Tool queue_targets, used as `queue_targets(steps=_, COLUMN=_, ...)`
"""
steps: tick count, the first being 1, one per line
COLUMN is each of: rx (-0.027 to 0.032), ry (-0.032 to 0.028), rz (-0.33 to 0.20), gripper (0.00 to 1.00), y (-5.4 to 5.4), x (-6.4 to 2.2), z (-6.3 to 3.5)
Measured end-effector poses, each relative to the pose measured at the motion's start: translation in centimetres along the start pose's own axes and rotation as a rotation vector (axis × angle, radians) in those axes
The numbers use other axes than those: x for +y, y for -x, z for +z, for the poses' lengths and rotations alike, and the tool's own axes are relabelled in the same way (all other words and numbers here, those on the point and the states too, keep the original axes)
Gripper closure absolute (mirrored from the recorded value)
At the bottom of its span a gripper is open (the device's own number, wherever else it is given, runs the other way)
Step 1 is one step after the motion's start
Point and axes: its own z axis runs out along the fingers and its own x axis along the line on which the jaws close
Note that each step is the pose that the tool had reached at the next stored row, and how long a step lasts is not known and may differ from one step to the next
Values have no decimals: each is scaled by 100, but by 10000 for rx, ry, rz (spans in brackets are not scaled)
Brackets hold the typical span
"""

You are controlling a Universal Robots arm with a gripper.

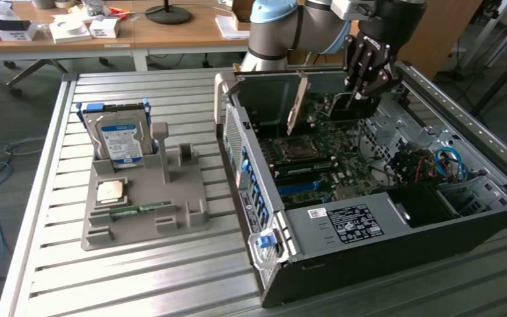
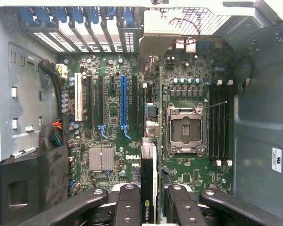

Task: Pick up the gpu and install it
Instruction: 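Insert the gpu into the slot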

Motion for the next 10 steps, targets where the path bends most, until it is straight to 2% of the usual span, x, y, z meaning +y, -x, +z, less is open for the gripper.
queue_targets(steps=10, rx=0, ry=0, rz=-1, gripper=73, y=-1, x=-1, z=88)
